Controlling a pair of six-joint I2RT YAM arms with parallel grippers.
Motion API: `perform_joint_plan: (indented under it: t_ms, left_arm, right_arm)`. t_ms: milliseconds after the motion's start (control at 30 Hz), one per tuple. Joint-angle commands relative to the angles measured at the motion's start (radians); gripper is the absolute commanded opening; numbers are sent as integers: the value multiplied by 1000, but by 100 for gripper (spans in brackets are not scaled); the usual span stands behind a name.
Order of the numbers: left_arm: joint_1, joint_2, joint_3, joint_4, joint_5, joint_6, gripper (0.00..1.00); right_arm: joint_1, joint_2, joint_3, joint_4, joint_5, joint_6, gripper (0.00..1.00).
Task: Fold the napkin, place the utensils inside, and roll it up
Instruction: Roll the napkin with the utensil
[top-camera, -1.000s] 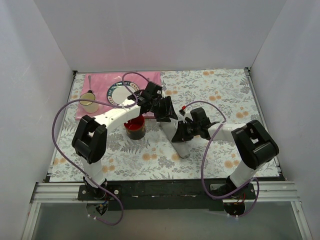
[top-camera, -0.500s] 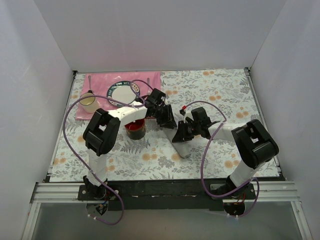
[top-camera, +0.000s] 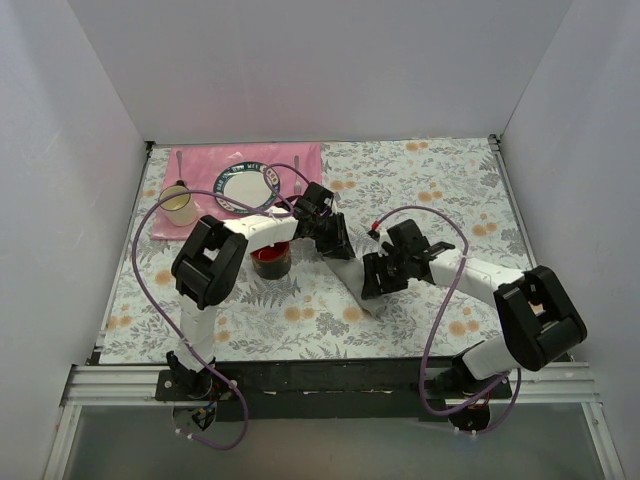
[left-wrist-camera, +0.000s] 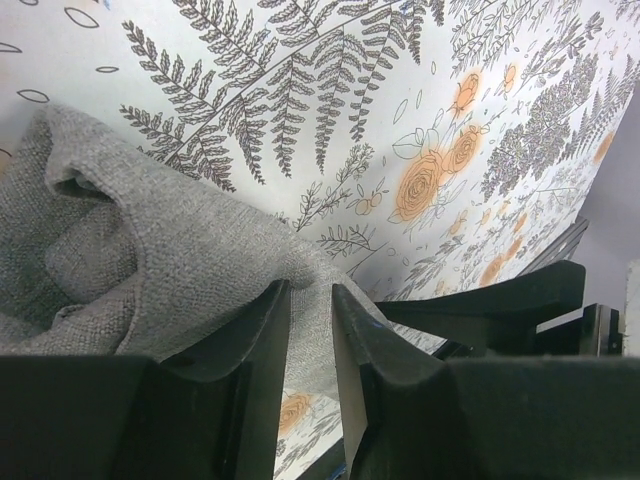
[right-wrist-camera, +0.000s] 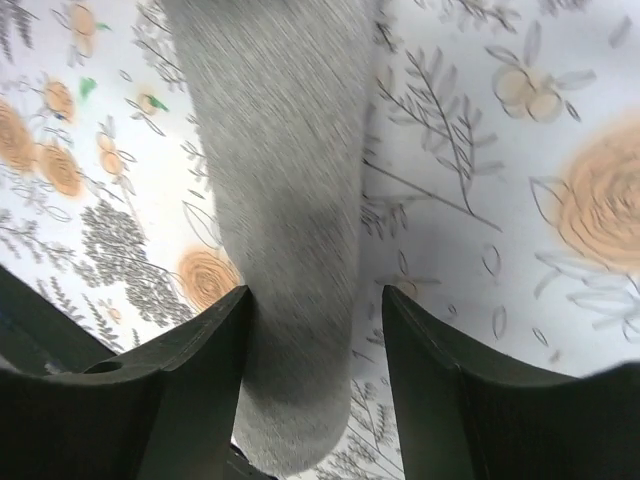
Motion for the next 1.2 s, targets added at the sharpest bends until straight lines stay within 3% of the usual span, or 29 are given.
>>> perform_joint_plan:
  t_ms: [0,133,233,533,767,1167]
  left_arm:
    - [13,46,-25,-56,-75,43,24]
    - [16,60,-17,-56,-75,52,22]
    - [17,74,-12,-56,-75,63,22]
    - [20,97,-5,-67,-60,80,20]
    - [26,111,-2,-67,-38,74,19]
    - [43,135,11,-76,3,75,18]
  right_arm:
    - [5,-68,-41,-112,115,-22,56]
    - [7,-59,-68,-114,184,-18,47]
    - [22,-28,-65,-115,223,-21,47]
    - [162,-59,194,-212,394,-117,75]
    - [275,35,266,-143,411,-219,87]
    - [351,160,232,5,553,-258,80]
